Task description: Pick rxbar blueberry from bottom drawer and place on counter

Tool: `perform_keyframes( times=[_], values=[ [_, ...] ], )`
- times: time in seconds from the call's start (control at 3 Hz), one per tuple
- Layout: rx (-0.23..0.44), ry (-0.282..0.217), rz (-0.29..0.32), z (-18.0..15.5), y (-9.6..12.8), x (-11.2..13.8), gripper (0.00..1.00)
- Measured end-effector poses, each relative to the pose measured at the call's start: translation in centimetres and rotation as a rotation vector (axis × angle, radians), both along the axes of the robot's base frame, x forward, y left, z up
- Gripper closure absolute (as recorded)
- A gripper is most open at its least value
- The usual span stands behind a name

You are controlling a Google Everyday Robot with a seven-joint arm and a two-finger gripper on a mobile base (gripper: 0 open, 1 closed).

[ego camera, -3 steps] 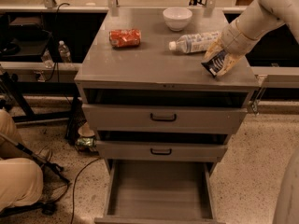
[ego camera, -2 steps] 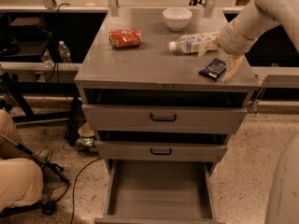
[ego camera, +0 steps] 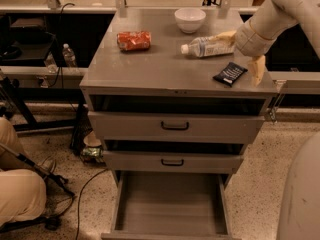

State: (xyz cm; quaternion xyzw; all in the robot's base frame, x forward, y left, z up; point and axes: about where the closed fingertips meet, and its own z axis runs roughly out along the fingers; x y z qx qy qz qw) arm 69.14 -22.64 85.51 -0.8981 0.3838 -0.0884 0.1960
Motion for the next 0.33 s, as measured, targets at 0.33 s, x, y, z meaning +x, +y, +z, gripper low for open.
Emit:
perform_keyframes(
  times=[0.33],
  values=[
    [-0.01, -0.037, -0.048, 1.21, -1.26, 0.37, 0.0]
  ],
)
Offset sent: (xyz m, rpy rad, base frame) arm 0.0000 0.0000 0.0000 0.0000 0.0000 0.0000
